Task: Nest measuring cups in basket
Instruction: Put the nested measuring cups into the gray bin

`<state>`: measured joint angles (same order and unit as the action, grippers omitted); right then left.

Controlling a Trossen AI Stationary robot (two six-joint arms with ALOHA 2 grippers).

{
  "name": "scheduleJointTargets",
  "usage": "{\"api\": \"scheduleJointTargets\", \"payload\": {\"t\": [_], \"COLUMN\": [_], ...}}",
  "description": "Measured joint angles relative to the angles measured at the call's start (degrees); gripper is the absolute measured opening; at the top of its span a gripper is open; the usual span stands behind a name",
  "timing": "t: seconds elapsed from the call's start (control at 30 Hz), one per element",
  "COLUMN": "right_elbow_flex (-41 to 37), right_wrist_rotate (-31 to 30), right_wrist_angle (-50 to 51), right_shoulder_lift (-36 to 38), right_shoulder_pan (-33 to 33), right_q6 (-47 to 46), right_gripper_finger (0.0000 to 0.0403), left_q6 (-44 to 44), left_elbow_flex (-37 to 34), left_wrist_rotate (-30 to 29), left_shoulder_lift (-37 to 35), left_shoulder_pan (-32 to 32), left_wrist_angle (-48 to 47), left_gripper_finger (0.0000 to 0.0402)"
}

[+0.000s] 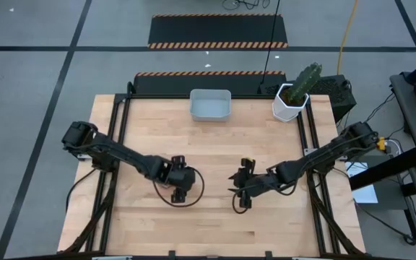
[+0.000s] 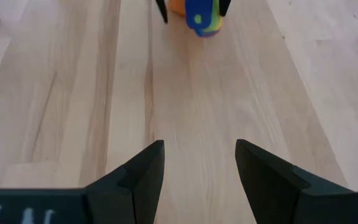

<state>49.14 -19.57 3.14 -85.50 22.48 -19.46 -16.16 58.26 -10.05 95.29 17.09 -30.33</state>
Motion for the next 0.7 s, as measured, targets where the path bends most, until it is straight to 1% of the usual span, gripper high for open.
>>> {"api": "scheduleJointTargets", "payload": {"t": [0.2, 0.33, 0.43, 0.6, 0.7], "right_elbow_flex": [-0.02, -0.02, -0.02, -0.02, -0.02], "right_wrist_rotate": [-0.08, -0.09, -0.09, -0.15, -0.23], "right_wrist_angle": [-0.24, -0.36, -0.60, -3.10, -5.34], "right_shoulder_lift": [0.01, 0.01, 0.01, 0.01, 0.00], "right_shoulder_pan": [-0.02, -0.02, -0.02, -0.17, -0.67], "right_q6": [0.83, 1.27, 1.29, 2.33, 2.39], "right_gripper_finger": [0.0192, 0.0192, 0.0192, 0.0192, 0.0192], "left_q6": [-0.42, -1.00, -2.48, -3.86, -4.15], "left_elbow_flex": [0.00, 0.00, 0.00, 0.46, 1.66], "left_wrist_rotate": [-0.04, -0.24, -0.98, -3.05, -3.30], "left_shoulder_lift": [-0.45, -0.70, -1.11, -1.83, -3.43], "left_shoulder_pan": [-1.10, -1.02, -0.88, -0.88, -0.35], "left_wrist_angle": [-0.37, -0.93, -1.68, -3.97, -8.52], "left_gripper_finger": [0.0262, 0.0239, 0.0231, 0.0232, 0.0235]}}
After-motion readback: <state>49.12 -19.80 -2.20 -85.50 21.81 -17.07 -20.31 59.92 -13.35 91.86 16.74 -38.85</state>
